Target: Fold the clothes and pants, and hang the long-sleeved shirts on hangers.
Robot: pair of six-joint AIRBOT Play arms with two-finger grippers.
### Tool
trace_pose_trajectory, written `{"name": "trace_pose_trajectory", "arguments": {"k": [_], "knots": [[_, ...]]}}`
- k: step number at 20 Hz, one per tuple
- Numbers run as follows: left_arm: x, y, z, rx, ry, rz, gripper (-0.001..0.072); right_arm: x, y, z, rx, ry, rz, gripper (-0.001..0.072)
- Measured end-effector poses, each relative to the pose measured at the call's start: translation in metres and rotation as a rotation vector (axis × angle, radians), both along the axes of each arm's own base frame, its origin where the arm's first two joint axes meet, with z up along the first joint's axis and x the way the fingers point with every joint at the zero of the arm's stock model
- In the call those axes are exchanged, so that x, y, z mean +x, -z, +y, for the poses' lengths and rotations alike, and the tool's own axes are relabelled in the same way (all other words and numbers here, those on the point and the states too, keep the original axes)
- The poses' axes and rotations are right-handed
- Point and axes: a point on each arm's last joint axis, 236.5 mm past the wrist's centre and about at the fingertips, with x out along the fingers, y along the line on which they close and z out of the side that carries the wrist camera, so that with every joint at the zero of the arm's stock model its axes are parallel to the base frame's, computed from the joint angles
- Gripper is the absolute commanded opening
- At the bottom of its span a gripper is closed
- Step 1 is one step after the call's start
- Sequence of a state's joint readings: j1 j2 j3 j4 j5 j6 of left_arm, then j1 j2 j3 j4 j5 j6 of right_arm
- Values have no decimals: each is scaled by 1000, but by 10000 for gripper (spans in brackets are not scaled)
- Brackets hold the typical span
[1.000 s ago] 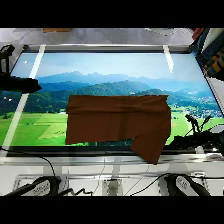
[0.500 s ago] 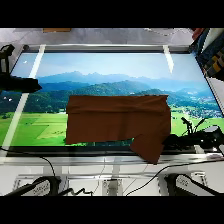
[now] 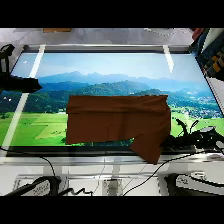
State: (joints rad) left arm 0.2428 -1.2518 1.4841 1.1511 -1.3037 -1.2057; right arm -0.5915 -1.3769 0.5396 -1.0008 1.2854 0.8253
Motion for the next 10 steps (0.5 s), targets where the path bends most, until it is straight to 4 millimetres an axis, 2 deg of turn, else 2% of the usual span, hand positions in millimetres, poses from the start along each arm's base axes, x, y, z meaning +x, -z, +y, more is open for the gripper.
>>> {"name": "trace_pose_trajectory", "arguments": {"k": [4,6,8,10], "knots": [[-2,5,6,26,-6,13,8,9,-8,-8,-26,-21,-44,13],[-6,11,10,38,-13,32,8,19,-20,-7,-25,-5,-91,12],[-18,27,13,38,-20,76,8,29,-34,-7,-37,9,-152,12],[-41,53,9,24,-22,146,8,36,-47,-8,-62,26,-200,13]]}}
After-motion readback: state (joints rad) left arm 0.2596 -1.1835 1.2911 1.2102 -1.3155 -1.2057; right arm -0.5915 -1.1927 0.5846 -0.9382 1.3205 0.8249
